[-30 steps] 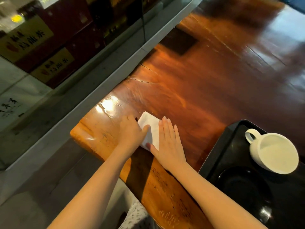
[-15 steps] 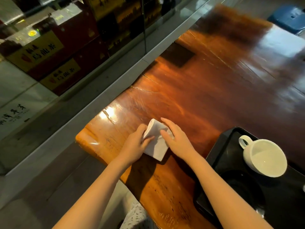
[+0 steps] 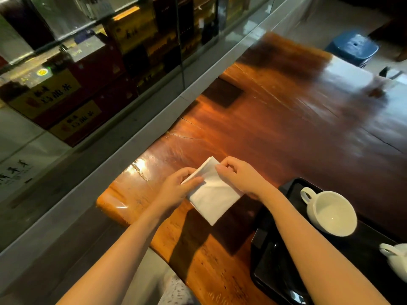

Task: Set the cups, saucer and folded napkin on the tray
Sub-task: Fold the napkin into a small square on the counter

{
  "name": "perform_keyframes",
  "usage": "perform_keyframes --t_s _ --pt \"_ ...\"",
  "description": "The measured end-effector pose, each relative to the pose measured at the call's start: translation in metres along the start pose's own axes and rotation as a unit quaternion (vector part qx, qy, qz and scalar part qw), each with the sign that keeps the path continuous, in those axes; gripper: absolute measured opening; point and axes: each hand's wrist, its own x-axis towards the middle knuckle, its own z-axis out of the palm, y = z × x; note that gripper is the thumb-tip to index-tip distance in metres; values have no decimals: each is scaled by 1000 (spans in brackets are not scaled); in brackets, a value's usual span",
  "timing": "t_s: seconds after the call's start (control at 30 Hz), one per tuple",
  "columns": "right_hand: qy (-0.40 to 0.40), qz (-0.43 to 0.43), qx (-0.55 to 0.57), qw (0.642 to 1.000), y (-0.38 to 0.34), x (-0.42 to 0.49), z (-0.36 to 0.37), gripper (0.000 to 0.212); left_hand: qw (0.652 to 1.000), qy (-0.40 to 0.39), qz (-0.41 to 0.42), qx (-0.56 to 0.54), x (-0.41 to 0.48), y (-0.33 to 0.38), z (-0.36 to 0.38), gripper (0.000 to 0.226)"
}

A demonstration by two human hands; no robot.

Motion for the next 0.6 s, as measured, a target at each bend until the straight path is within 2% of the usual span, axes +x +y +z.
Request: perform_keyframes --t_s 0.07,0.13,0.2,0.23,0.3,0.37,0.47,0.6 --pt "26 6 -13 1000 -3 6 5 38 999 -32 -16 19 4 0 5 9" --pt "77 -1 -31 997 -3 10 14 38 999 -16 -42 -13 9 -8 9 18" --pt "128 20 -30 991 2 15 25 39 982 38 -112 -145 14 -18 15 44" --pt "146 29 -26 989 5 16 30 41 961 57 -153 -225 14 -25 18 59" --pt "164 34 -24 986 10 18 41 42 924 78 -205 -313 14 -34 29 67" --pt "171 33 -25 984 13 18 47 41 916 122 -225 -307 16 -39 39 61" --pt "186 39 -12 982 16 20 48 40 924 209 -224 -229 21 -38 50 57" --pt "178 55 16 982 18 22 47 38 946 259 -152 -122 27 -42 53 54"
